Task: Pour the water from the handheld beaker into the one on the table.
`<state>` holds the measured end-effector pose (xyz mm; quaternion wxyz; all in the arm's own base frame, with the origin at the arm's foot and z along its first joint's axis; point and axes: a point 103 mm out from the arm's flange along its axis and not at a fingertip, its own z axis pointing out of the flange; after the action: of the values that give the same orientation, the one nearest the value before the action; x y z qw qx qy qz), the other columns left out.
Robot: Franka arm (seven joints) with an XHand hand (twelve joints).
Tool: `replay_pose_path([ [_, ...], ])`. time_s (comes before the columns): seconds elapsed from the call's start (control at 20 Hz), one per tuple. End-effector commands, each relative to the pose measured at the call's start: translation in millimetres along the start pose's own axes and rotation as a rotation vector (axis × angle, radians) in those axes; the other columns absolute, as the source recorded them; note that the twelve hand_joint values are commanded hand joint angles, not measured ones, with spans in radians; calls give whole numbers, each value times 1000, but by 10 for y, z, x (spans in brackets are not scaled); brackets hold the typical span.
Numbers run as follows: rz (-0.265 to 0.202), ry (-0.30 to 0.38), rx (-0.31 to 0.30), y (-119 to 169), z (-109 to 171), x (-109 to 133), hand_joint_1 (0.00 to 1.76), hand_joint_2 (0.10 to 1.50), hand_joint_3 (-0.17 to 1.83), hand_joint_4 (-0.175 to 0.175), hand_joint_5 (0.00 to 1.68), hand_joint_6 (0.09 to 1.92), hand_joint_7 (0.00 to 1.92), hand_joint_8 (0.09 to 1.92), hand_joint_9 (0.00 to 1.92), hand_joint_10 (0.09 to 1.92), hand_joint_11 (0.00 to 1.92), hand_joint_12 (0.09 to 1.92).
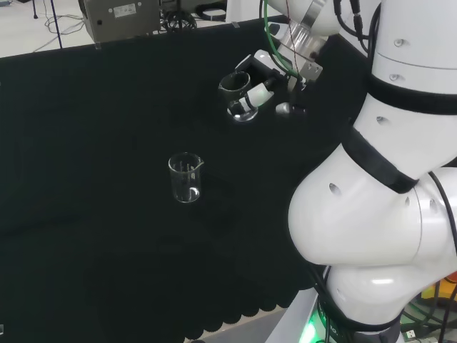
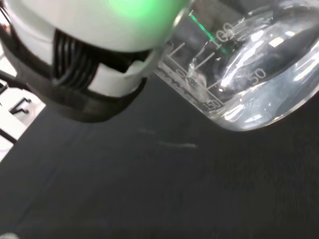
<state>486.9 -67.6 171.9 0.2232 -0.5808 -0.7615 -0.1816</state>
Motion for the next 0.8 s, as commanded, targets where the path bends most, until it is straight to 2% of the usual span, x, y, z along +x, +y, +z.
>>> replay_pose_path([
  [0.05,43,-89,94,-430,-52,386,1429,748,365,-175,1386,321,1369,417,1577,87,1278,663],
  [0.2,56,-117,120,-567,-65,540,1430,744,372,-175,1387,319,1372,414,1579,87,1280,659],
  [0.45,121,-190,189,-720,-76,751,1430,739,380,-175,1389,316,1373,410,1580,87,1283,655],
  [0.8,132,-273,271,-740,36,983,1430,735,387,-175,1391,315,1377,408,1580,87,1286,652],
])
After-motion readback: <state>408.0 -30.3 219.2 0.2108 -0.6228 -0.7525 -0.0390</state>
